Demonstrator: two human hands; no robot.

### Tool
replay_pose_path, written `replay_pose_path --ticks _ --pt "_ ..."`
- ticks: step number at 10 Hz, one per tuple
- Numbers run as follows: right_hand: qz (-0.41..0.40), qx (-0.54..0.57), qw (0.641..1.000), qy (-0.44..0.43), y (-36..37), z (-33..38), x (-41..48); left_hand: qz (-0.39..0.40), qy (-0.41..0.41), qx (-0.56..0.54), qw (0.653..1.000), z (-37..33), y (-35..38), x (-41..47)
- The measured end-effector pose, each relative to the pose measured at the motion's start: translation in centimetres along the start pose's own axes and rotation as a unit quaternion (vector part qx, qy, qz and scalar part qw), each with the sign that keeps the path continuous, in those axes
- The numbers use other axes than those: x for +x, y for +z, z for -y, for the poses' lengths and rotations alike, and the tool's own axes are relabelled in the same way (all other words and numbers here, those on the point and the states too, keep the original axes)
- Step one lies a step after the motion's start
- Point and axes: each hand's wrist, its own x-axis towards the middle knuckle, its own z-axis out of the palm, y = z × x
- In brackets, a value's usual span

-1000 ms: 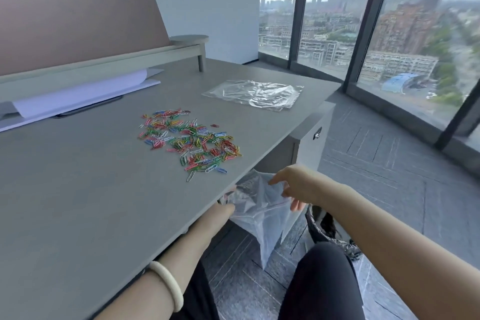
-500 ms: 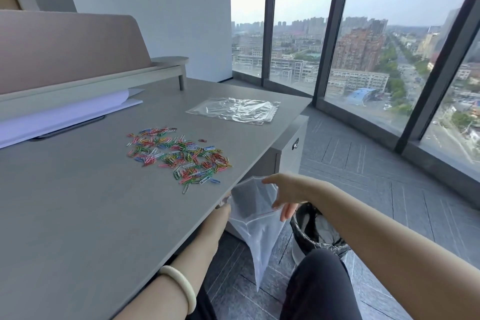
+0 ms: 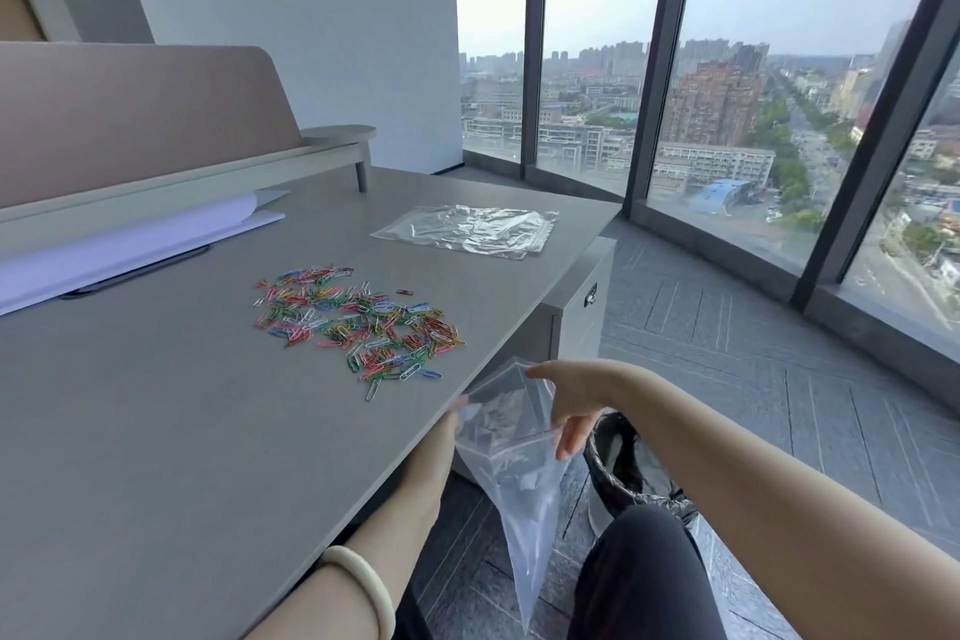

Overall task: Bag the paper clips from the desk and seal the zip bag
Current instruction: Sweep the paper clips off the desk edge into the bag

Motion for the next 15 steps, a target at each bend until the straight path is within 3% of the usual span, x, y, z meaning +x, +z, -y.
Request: replay_pose_path --ticks 1,3,4,5,6,8,10,12,15 --pt "-0.004 0.012 1.000 -0.004 -0.3 0.4 0.1 -0.004 0.117 0.115 0.986 -0.1 0.0 -1.8" --pt "-0.007 -0.040 0.999 -0.015 -0.3 1.2 0.1 0.089 0.112 0.257 0.956 -0.2 -0.9 -4.8" --pt "0.001 -0.023 1.000 -0.002 -0.3 1.9 0.1 0.111 0.159 0.359 0.913 -3.1 -1.7 -6.6" --pt "0.034 -0.020 0.999 0.006 -0.3 2.6 0.3 0.071 0.223 0.405 0.884 -7.7 -3.2 -7.5" --pt "0.019 -0.034 0.999 -0.023 -0.2 3.0 0.4 -0.012 0.253 0.401 0.880 -11.5 -5.5 -5.4" --pt "0.057 0.063 0.995 0.044 -0.5 2.9 2.1 -0.051 0.190 0.466 0.863 -13.0 -9.3 0.2" --pt "0.051 0.059 0.997 0.020 0.0 2.5 3.9 -0.034 0.157 0.534 0.830 -12.8 -10.5 3.7" --pt "0.041 0.050 0.998 0.012 -0.1 2.6 4.1 -0.012 0.163 0.572 0.804 -12.8 -9.7 6.7" --pt "0.031 0.044 0.999 0.010 -0.5 1.3 4.4 0.036 0.177 0.583 0.792 -12.0 -6.9 9.4"
